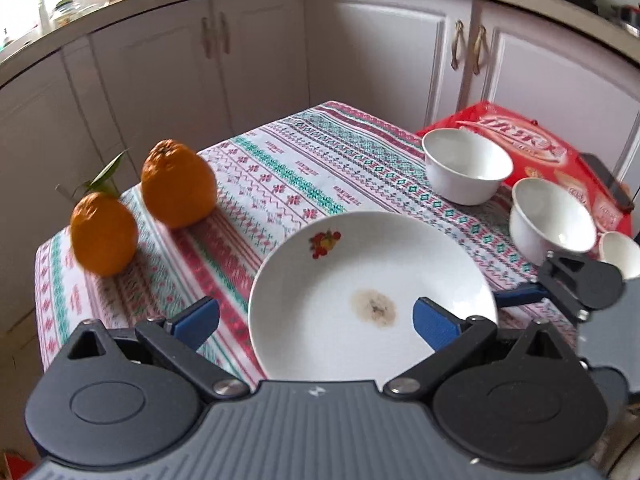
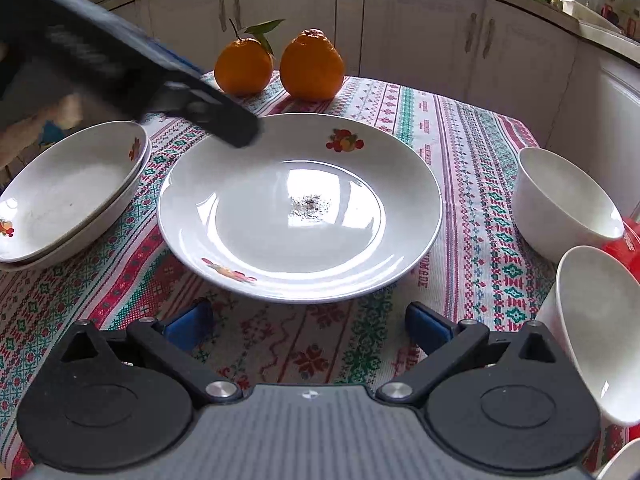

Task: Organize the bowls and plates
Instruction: 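Move the right tool to the stained white plate while the left tool reaches its rim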

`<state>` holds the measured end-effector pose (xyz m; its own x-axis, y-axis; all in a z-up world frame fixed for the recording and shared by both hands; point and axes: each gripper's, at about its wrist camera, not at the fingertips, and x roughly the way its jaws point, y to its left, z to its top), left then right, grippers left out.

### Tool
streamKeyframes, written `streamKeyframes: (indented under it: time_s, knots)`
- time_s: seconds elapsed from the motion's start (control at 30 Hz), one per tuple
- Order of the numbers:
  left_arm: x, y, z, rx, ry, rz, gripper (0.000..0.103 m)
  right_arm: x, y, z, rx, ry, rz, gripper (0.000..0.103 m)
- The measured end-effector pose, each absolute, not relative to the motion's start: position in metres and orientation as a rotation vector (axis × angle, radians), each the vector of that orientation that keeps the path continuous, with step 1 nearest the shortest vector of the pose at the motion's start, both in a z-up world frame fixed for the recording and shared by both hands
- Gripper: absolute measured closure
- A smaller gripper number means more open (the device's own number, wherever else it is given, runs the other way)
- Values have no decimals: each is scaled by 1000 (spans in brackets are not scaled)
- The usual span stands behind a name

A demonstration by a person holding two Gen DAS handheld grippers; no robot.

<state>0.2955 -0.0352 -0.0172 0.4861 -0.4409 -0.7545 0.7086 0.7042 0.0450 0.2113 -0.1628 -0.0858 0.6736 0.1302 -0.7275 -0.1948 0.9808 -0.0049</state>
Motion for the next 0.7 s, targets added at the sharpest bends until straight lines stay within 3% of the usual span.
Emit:
streamKeyframes:
  time_s: [0.43, 0.7]
  knots:
    - [359, -64, -47, 402, 998, -819, 3, 213, -163, -88, -95, 776, 212, 0]
    - [374, -74, -55, 448, 1060, -848, 14, 218, -160, -89, -110, 764, 233, 0]
